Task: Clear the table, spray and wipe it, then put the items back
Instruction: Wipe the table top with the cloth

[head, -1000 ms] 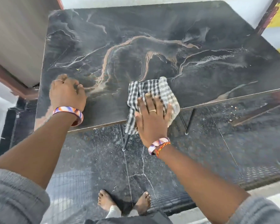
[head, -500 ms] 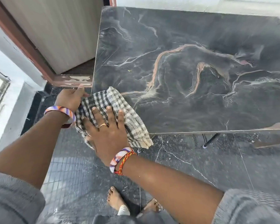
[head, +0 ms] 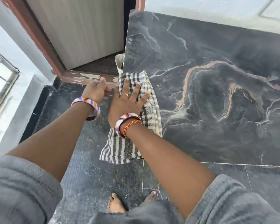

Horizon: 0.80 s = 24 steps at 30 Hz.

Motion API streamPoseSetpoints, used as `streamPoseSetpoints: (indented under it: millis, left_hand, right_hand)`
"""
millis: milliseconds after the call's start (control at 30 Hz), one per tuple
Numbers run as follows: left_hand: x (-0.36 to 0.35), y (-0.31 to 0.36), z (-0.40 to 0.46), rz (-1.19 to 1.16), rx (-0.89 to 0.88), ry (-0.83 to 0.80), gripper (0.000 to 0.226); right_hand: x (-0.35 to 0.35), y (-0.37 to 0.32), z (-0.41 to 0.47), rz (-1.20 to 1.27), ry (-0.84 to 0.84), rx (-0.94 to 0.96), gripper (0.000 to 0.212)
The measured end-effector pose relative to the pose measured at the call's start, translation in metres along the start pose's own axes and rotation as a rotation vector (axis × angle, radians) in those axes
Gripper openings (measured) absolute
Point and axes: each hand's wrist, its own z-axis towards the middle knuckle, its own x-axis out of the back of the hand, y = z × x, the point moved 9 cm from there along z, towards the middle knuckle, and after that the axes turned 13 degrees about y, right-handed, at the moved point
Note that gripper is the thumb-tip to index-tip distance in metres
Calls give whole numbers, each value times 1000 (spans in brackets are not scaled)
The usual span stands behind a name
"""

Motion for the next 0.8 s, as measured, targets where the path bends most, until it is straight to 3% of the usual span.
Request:
streamPoseSetpoints:
  millis: [100,400,800]
  left_hand:
    - [-10,8,10,-20,-9,30,48]
    - [-28,105,55,244,-323,367,28]
    - [-99,187,100,599,-563,444,44]
  right_hand:
    - [3,7,47,-7,10,28,77]
    - [4,29,214,-13,34,220,58]
    - [-1,53,384,50,19,341,55]
